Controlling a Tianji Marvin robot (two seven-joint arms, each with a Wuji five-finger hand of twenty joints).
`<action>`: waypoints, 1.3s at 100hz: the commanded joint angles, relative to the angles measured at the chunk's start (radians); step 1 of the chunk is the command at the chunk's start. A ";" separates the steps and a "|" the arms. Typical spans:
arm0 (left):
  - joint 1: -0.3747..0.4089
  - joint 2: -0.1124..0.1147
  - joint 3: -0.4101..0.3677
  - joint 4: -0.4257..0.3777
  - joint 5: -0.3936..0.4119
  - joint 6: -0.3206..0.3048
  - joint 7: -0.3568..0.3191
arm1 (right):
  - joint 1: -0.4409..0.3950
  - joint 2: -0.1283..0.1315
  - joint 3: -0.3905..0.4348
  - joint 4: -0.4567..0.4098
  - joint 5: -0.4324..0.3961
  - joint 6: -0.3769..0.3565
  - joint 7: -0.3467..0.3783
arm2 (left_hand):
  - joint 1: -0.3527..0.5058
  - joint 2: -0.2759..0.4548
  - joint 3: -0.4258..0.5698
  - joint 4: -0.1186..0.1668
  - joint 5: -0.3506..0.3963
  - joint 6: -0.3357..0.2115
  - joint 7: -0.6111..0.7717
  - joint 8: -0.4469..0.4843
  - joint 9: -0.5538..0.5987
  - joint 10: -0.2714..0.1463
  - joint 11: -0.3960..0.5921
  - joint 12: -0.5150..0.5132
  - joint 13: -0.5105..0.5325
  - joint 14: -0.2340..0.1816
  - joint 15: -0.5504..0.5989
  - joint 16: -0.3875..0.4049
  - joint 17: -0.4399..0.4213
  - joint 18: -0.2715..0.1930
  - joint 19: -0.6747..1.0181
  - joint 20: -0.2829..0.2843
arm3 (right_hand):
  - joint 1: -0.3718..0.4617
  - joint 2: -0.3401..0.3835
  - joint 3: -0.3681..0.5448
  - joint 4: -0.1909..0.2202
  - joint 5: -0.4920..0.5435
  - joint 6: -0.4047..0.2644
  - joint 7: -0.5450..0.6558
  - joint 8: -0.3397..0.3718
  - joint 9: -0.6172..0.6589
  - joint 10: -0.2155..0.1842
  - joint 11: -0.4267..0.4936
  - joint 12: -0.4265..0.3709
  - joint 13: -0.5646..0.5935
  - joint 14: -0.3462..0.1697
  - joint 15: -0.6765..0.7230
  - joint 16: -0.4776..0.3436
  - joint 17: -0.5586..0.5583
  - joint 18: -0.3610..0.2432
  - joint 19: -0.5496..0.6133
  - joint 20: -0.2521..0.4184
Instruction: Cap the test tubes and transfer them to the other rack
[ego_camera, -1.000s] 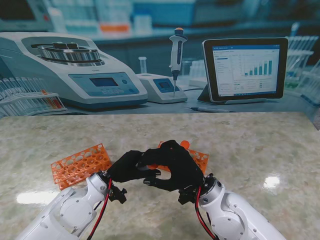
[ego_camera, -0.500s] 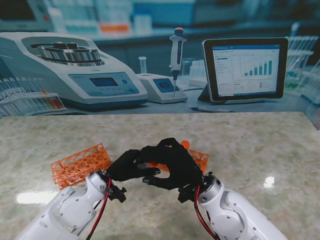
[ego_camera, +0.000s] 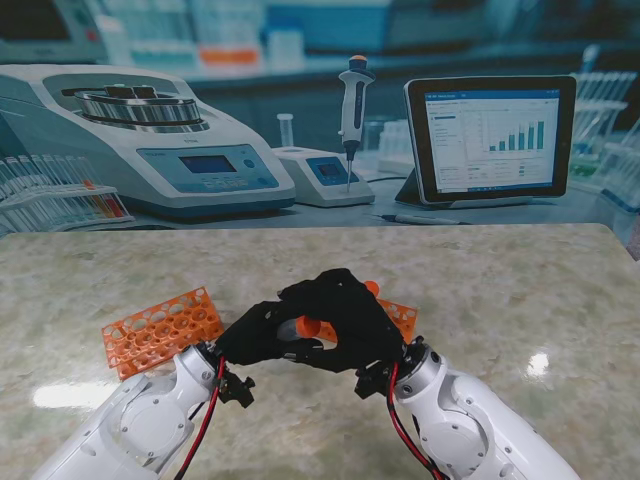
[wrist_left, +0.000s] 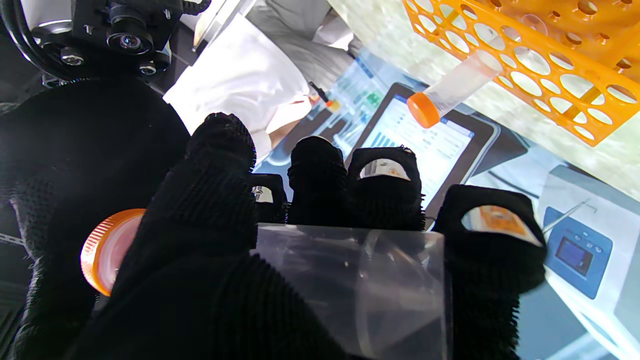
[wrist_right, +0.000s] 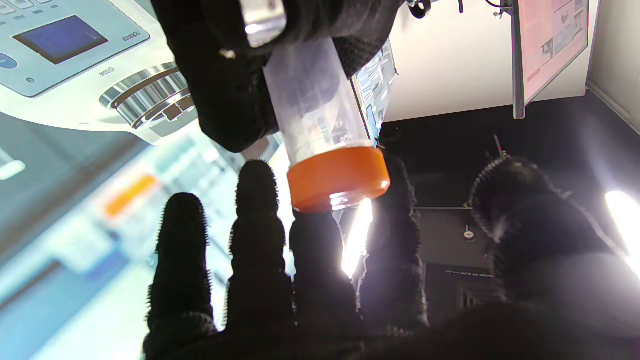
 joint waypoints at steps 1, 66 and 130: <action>0.002 -0.001 0.001 -0.005 -0.001 0.000 -0.004 | -0.003 -0.002 0.000 -0.008 0.002 0.006 0.003 | 0.037 0.045 -0.003 -0.006 0.018 -0.056 0.032 0.059 -0.020 -0.043 -0.002 0.015 -0.008 -0.036 -0.010 0.000 0.029 -0.071 0.091 0.005 | -0.041 0.031 -0.012 0.020 -0.047 0.011 -0.018 -0.016 -0.037 -0.032 -0.010 -0.012 -0.038 -0.026 -0.029 -0.014 -0.025 0.007 -0.022 -0.024; 0.003 -0.001 -0.001 -0.004 0.000 -0.001 -0.004 | -0.062 0.021 0.065 -0.066 -0.154 0.045 -0.096 | 0.038 0.046 -0.004 -0.006 0.017 -0.056 0.032 0.060 -0.021 -0.043 -0.003 0.015 -0.009 -0.036 -0.011 -0.001 0.028 -0.071 0.090 0.006 | -0.131 -0.173 0.095 -0.012 0.020 0.091 -0.003 0.009 -0.001 -0.033 0.048 0.059 -0.023 -0.001 0.015 0.023 -0.046 0.029 -0.008 -0.068; 0.002 0.000 0.000 -0.006 0.000 0.003 -0.007 | -0.065 0.029 0.055 -0.064 -0.192 0.146 -0.125 | 0.037 0.048 -0.006 -0.006 0.017 -0.056 0.031 0.060 -0.020 -0.044 -0.002 0.015 -0.009 -0.036 -0.011 -0.001 0.027 -0.070 0.089 0.007 | -0.085 -0.282 0.117 -0.041 0.111 0.083 0.088 0.192 0.080 -0.051 0.159 0.242 0.057 -0.021 0.059 0.098 0.003 0.023 0.012 -0.045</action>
